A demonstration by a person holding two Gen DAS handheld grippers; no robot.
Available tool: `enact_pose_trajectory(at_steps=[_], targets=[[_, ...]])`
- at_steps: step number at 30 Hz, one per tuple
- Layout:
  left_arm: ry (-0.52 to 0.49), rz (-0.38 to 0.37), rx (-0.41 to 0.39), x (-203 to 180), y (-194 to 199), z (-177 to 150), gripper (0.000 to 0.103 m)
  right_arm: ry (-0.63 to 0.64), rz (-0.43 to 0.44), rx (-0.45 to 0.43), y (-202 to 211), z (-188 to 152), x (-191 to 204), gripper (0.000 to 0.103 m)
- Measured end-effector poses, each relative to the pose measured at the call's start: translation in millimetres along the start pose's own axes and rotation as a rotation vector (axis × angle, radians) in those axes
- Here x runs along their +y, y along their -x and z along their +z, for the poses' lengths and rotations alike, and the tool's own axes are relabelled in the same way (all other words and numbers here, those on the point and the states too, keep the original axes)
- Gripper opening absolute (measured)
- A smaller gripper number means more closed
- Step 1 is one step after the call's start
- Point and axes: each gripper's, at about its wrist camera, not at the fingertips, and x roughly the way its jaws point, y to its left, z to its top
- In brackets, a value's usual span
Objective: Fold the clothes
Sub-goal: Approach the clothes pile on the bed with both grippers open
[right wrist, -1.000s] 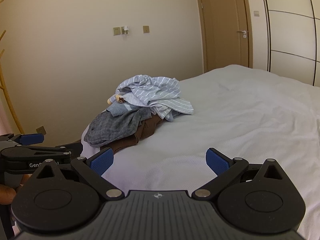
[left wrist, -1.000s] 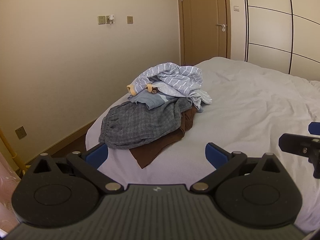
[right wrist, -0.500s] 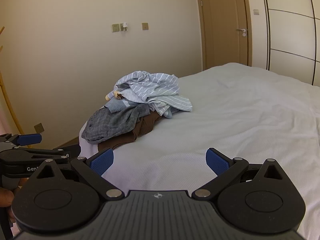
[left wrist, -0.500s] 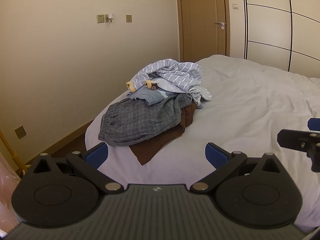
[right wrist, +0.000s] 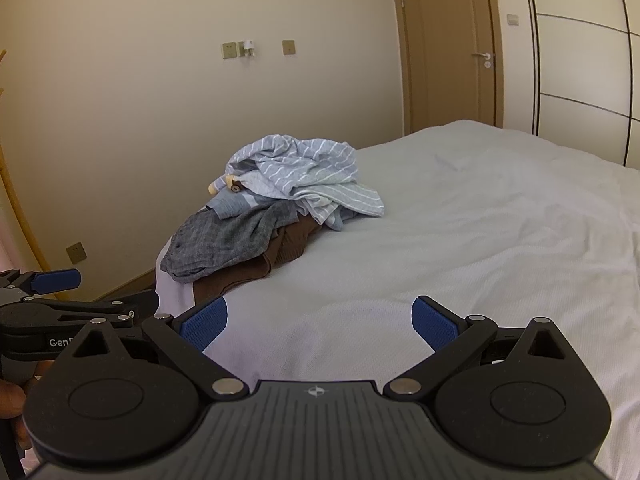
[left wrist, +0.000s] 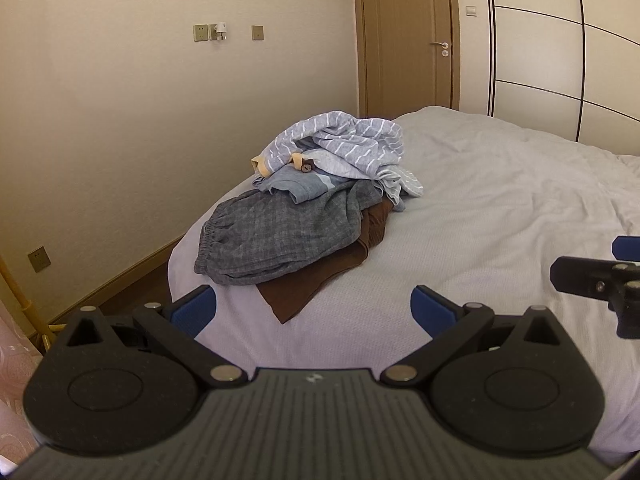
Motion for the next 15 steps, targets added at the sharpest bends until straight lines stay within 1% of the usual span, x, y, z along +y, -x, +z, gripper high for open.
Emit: enact_pose_trajectory(at_steps=[15], targets=[[-0.006, -0.013, 0.012, -6.3, -4.9, -3.8, 0.102, -0.009, -0.011, 0.01, -2.9, -1.9, -6.4, 0.101]])
